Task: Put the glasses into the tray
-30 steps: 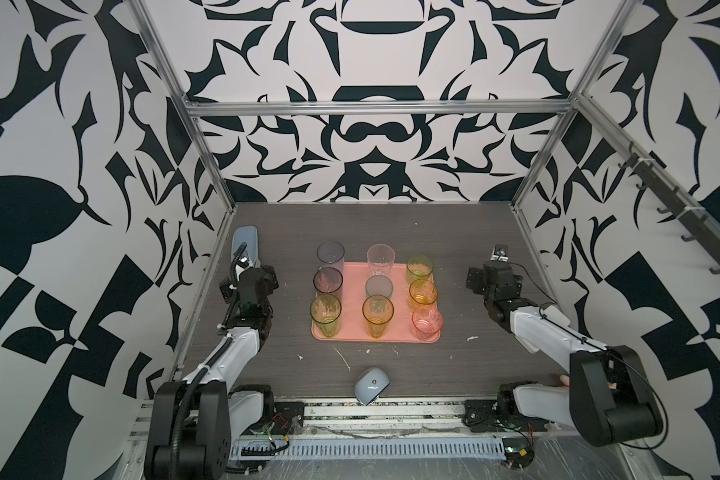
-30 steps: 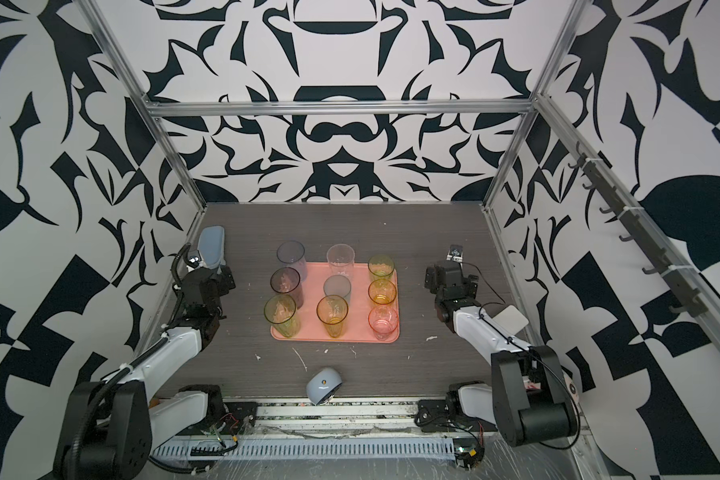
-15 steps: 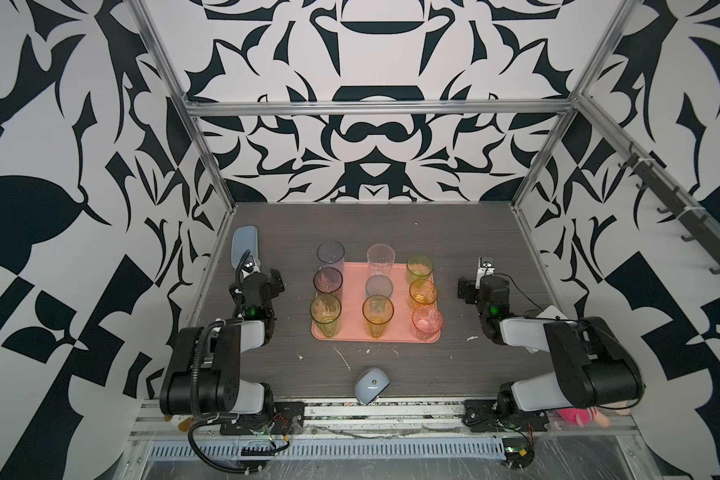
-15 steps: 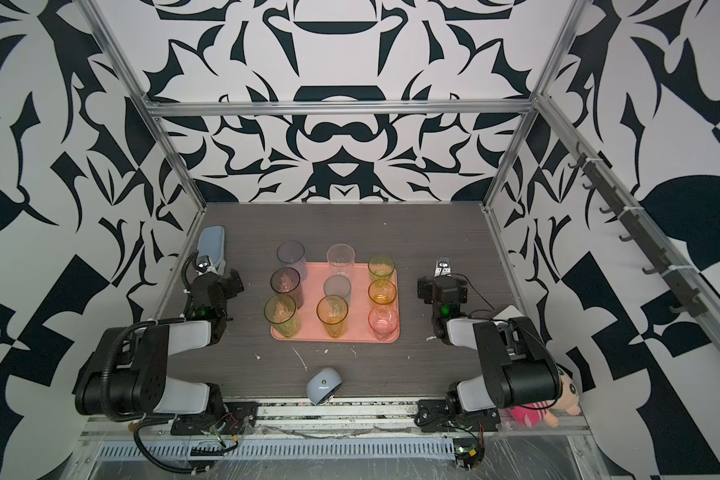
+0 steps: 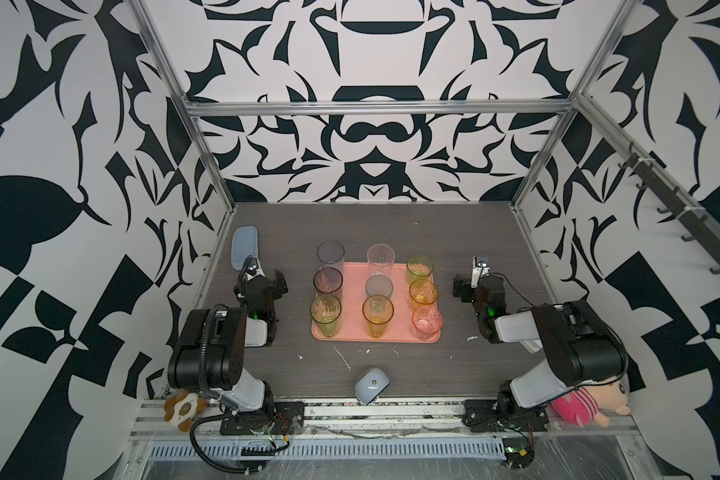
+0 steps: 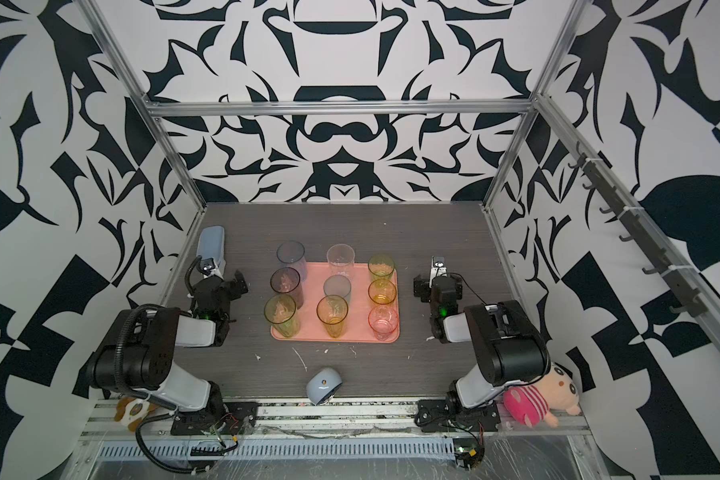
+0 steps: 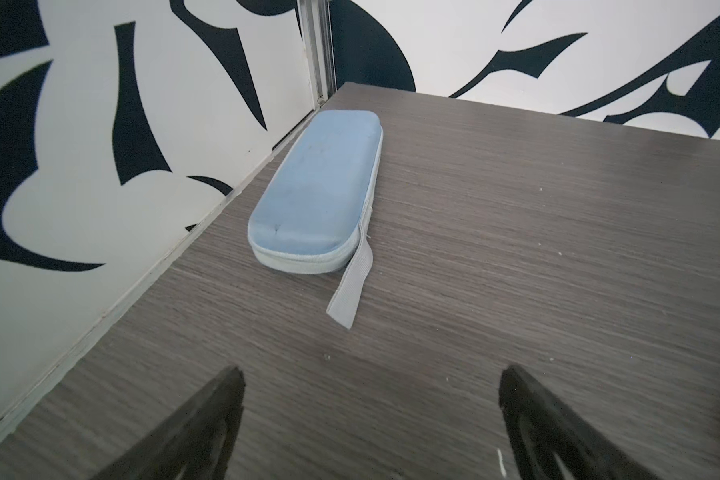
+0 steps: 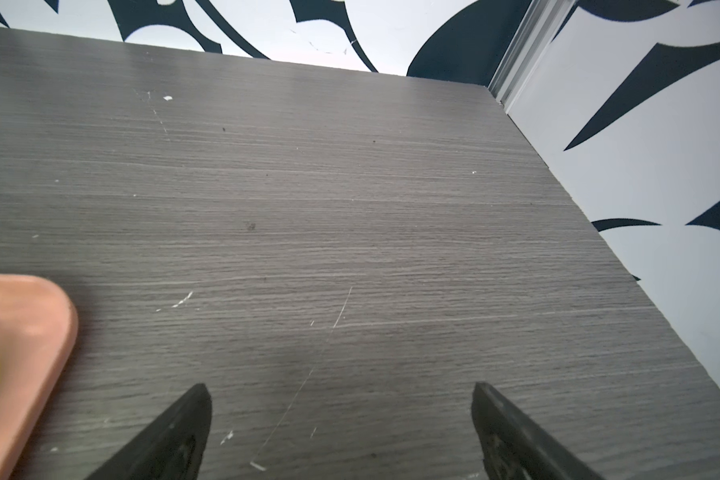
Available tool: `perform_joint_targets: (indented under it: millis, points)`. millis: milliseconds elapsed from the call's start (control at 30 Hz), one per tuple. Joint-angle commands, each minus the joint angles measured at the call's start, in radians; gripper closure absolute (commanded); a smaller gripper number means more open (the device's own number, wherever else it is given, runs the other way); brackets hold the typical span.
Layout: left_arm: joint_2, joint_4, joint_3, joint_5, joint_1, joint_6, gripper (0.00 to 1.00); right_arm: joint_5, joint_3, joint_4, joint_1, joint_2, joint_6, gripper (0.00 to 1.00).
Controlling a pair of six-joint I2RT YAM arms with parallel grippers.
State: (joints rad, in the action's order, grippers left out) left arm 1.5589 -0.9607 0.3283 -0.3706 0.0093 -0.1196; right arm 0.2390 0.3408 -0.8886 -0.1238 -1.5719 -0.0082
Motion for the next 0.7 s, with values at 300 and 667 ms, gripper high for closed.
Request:
perform_joint_targets:
  millis: [300, 667]
  points:
    - [-0.007, 0.02, 0.031, -0.004, 0.009, -0.022, 0.0, -0.003, 0.006, -0.044, 0.006, 0.014, -0.009, 0.0]
    - [-0.006, 0.02, 0.031, -0.004, 0.008, -0.024, 0.01, 0.003, 0.004, -0.045, 0.006, 0.016, -0.008, 0.0]
